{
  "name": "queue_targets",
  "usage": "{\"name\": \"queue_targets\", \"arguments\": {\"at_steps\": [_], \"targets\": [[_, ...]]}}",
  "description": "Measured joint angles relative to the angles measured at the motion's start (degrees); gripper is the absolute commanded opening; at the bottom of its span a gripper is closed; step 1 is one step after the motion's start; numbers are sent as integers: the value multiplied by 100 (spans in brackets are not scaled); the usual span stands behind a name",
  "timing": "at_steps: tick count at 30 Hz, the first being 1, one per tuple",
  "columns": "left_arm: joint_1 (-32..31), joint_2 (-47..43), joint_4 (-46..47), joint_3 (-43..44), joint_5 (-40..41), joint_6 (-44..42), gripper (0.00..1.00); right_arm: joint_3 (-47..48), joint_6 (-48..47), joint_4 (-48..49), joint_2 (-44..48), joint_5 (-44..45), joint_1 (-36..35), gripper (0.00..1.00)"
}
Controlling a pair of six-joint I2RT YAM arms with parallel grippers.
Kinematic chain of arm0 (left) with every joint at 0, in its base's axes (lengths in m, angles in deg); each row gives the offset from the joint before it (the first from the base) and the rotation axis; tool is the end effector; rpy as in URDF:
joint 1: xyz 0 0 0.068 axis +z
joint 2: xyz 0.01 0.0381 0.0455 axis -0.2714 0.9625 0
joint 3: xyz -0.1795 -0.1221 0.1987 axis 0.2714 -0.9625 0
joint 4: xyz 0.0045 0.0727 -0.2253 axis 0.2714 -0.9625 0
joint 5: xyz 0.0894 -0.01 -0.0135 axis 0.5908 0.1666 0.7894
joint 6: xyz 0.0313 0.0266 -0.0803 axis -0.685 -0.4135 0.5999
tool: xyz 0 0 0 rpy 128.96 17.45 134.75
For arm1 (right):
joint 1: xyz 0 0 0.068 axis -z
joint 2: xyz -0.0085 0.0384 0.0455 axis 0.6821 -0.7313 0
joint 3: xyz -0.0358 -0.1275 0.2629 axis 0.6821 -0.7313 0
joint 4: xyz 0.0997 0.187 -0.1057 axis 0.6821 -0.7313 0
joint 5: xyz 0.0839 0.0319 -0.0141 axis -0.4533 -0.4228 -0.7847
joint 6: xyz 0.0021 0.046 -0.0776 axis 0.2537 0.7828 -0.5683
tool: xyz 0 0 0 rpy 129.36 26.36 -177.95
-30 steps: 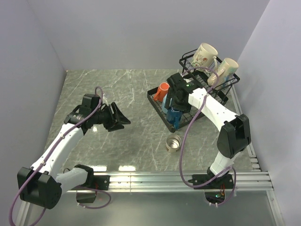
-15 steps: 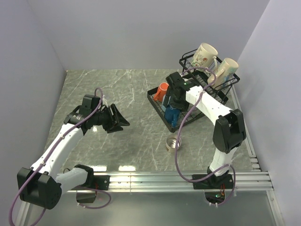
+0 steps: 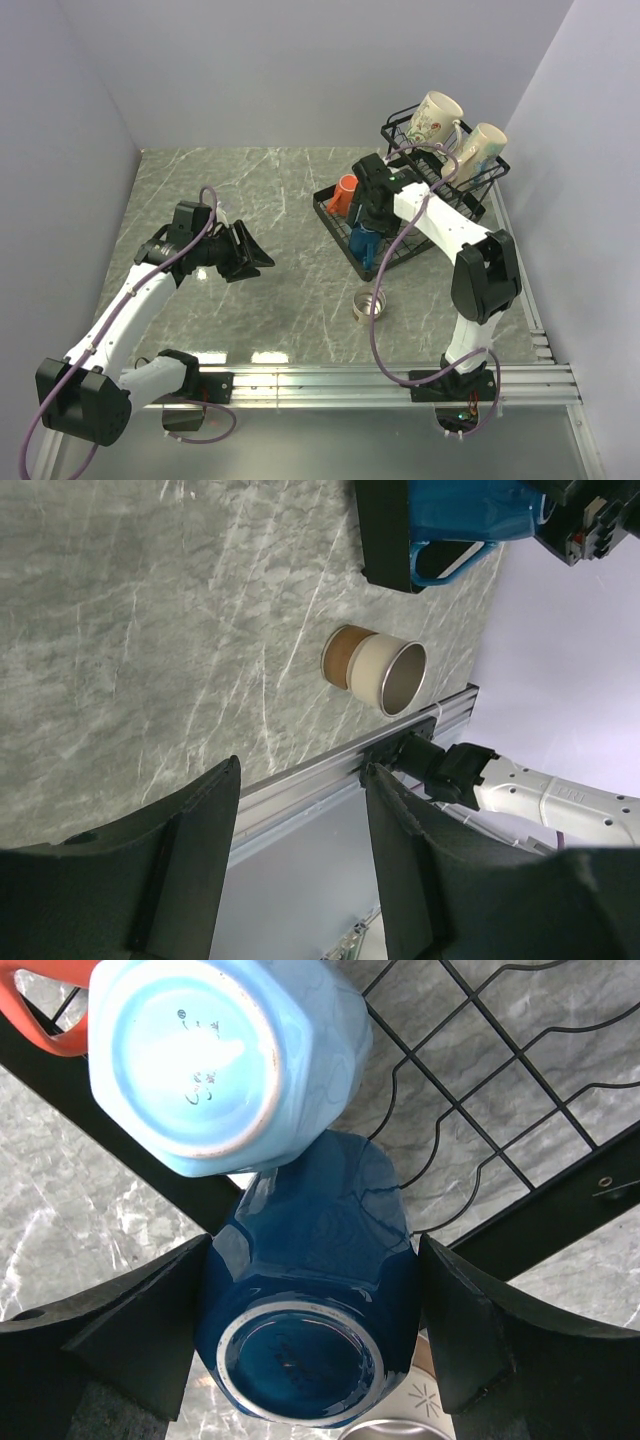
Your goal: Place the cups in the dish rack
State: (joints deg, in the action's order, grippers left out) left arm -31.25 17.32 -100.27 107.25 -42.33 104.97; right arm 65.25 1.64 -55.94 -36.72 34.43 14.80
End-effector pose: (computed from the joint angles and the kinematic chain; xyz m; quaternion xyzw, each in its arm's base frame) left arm 0.1855 -0.0934 0.2811 -0.1507 0.8944 -0.3850 0.1709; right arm 0.3386 0.1642 0.2551 0.1323 0.9644 0.0435 0.2249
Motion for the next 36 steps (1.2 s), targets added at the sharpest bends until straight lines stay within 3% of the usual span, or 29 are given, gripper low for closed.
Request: {"name": "queue_targets", "arguments": {"at_steps": [11, 13, 14, 16, 22, 28, 36], "targets": [[13, 2, 2, 0, 11, -17, 58, -710, 87, 485, 278, 42, -44, 1], [13, 2, 2, 0, 11, -15, 59, -813, 96, 562, 361, 28, -44, 24], [13, 2, 2, 0, 11, -15, 59, -848, 101, 577, 393, 22, -46, 40], [17, 2, 2, 0, 11, -17, 59, -870, 98, 577, 439, 13, -48, 55], [17, 2, 59, 0, 4, -15, 61, -870, 59, 540, 616, 20, -52, 68], [15, 2, 111, 0, 4, -17, 61, -870, -4, 494, 758, 20, -52, 91], [-13, 4, 111, 2, 7, -15, 61, -870, -92, 389, 868, 20, -52, 94]]}}
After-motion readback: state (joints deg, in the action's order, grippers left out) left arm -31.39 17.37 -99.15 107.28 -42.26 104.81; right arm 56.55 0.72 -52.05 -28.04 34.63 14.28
